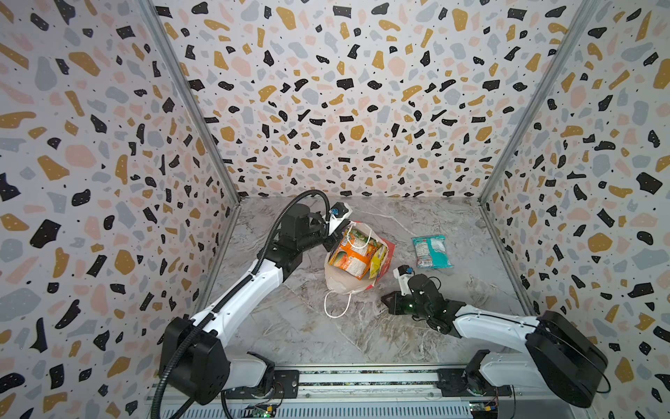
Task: Take the snacks out of the paper bag
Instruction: Rotate the paper bag at the top-center of the table.
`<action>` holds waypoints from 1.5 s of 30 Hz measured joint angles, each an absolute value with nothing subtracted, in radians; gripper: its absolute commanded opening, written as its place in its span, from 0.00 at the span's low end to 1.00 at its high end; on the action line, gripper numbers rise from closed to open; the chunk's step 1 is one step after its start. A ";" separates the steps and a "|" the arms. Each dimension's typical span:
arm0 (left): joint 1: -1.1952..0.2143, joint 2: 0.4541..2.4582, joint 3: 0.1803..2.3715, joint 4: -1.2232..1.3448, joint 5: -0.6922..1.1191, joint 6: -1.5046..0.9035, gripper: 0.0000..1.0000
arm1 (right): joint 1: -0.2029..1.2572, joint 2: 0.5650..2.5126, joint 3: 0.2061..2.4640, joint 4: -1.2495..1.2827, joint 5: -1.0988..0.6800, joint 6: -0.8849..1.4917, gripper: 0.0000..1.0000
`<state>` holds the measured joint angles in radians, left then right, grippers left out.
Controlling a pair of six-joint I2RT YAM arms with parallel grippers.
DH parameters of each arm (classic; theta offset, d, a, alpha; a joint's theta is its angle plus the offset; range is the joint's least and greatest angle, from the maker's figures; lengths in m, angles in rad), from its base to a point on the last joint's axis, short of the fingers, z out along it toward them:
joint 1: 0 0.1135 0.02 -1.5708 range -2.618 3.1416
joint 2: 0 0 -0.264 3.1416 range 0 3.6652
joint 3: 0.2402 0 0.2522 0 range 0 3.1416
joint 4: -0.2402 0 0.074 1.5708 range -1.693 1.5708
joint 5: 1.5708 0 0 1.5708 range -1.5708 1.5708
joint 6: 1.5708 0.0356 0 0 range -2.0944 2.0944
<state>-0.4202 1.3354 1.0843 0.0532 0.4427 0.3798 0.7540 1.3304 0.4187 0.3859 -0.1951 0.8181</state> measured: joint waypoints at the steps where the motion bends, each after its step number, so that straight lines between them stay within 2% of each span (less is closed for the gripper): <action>1: -0.421 1.335 1.084 0.054 0.440 0.377 0.00 | 0.748 1.371 0.419 0.444 -0.192 0.853 0.00; 8: -0.422 1.335 1.078 0.075 0.408 0.370 0.00 | 0.713 1.613 0.490 0.657 -0.169 1.007 0.00; 13: -0.422 1.335 1.072 0.093 0.366 0.361 0.00 | 0.635 1.747 0.556 0.748 -0.136 1.086 0.00; 24: -0.422 1.335 1.072 0.121 0.324 0.349 0.00 | 0.519 2.056 0.889 0.794 -0.126 1.100 0.00; 28: -0.422 1.337 1.064 0.137 0.319 0.362 0.00 | 0.508 2.109 0.998 0.775 -0.141 1.050 0.00; 31: -0.422 1.344 1.064 0.136 0.319 0.381 0.00 | 0.501 2.091 1.009 0.765 -0.144 1.001 0.00; 35: -0.422 1.354 1.064 0.131 0.338 0.410 0.00 | 0.491 1.949 0.915 0.710 -0.117 0.926 0.16; 38: -0.422 1.354 1.064 0.123 0.361 0.433 0.00 | 0.477 1.808 0.855 0.649 -0.105 0.876 0.22; 42: -0.422 1.356 1.064 0.105 0.388 0.462 0.00 | 0.453 1.612 0.787 0.570 -0.094 0.810 0.23; 45: -0.422 1.365 1.065 0.085 0.411 0.476 0.00 | 0.457 1.472 0.764 0.500 -0.092 0.746 0.20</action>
<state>-0.4217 1.3655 1.0649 0.0849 0.4114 0.4763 0.4568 1.4719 0.7635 0.5003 -0.0917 0.7464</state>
